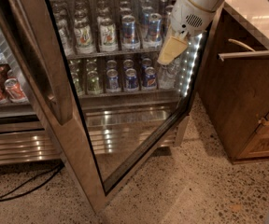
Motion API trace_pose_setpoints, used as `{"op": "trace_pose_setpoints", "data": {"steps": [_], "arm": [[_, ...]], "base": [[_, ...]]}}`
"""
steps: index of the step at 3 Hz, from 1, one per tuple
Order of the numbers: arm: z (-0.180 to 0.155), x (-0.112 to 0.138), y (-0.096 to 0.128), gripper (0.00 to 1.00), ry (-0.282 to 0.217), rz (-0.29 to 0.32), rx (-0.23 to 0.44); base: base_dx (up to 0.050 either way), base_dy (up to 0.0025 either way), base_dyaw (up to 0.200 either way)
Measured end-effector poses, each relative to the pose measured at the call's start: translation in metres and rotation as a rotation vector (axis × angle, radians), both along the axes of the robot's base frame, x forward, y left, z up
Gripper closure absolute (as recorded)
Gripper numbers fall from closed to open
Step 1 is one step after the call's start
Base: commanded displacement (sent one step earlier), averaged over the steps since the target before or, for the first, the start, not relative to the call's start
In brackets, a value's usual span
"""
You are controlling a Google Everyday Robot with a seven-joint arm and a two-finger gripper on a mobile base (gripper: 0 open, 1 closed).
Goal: Close right fridge door
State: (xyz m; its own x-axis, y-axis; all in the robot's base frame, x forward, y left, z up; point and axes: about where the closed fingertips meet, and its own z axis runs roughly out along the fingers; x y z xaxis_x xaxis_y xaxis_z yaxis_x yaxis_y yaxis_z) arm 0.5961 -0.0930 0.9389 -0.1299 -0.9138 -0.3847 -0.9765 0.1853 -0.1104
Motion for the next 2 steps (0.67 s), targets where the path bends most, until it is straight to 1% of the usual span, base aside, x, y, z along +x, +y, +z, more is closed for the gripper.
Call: {"op": "trace_pose_setpoints", "data": {"steps": [2], "arm": [[0.0000,0.0000,0.0000,1.00,0.000,0.000,0.000]], "base": [[0.049,0.00000,0.000]]}}
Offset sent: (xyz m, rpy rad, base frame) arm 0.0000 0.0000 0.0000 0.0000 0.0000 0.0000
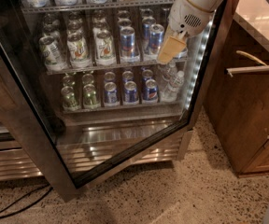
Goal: Close right fridge door
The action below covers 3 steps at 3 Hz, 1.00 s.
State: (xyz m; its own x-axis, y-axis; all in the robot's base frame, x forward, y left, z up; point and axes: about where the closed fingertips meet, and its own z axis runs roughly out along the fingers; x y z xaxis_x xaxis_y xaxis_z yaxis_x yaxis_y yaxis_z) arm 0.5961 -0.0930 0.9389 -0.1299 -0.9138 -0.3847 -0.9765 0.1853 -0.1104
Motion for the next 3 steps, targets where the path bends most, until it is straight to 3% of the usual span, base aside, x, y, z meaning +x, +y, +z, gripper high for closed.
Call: {"op": "trace_pose_setpoints", "data": {"steps": [1,2,3], "arm": [[0.0000,0.0000,0.0000,1.00,0.000,0.000,0.000],[0.0000,0.0000,0.0000,1.00,0.000,0.000,0.000],[0.0000,0.0000,0.0000,1.00,0.000,0.000,0.000]], "base": [[0.041,0.00239,0.111],[0.048,-0.00005,0.001],[-0.050,-0.00001,0.000]]}}
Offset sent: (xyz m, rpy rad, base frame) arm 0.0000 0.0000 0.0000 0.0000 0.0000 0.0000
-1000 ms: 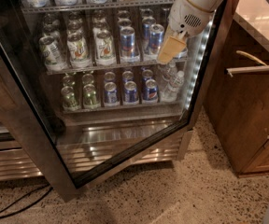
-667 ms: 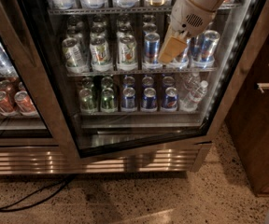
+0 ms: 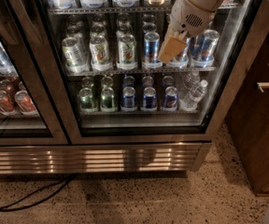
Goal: Close right fridge door
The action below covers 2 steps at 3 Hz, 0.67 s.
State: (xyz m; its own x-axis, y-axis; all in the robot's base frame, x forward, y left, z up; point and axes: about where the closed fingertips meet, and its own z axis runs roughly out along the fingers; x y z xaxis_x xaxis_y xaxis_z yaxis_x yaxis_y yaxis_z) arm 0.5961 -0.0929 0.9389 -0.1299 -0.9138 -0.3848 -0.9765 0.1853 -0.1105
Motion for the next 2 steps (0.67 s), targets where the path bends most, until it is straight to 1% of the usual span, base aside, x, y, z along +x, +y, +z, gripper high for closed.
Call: {"op": "trace_pose_setpoints", "data": {"steps": [1,2], "arm": [[0.0000,0.0000,0.0000,1.00,0.000,0.000,0.000],[0.0000,0.0000,0.0000,1.00,0.000,0.000,0.000]], "base": [[-0.050,0.00000,0.000],[0.000,0.00000,0.000]]}}
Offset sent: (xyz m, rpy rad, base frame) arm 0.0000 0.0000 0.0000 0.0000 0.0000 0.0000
